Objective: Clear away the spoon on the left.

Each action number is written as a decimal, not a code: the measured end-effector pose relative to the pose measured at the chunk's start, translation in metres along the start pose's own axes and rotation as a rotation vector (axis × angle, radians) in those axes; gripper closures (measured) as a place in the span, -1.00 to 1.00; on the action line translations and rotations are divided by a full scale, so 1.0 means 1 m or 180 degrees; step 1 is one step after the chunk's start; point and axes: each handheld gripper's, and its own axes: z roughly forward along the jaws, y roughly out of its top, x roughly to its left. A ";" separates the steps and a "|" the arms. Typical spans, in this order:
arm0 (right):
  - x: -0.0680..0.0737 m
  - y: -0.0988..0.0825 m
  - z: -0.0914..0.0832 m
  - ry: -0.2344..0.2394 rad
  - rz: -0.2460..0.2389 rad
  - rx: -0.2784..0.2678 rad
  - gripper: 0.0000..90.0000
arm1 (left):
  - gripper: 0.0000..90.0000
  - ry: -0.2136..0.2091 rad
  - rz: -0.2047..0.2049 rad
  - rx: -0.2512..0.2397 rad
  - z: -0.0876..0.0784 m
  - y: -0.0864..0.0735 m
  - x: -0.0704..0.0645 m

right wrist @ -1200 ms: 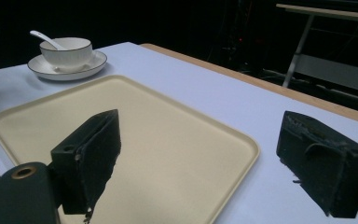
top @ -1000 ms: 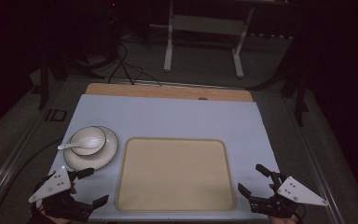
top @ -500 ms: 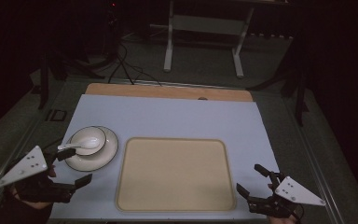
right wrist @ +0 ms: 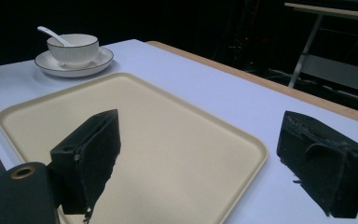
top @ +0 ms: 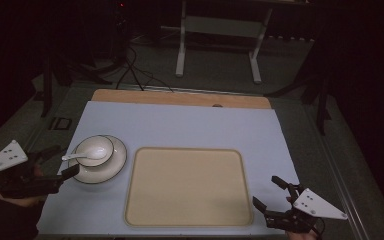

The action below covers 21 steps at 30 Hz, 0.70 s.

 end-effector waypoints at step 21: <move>0.001 -0.001 0.003 0.0018 0.0000 0.0047 -0.70 | -0.56 0.0405 -0.0790 0.0184 0.020 -0.049 0.057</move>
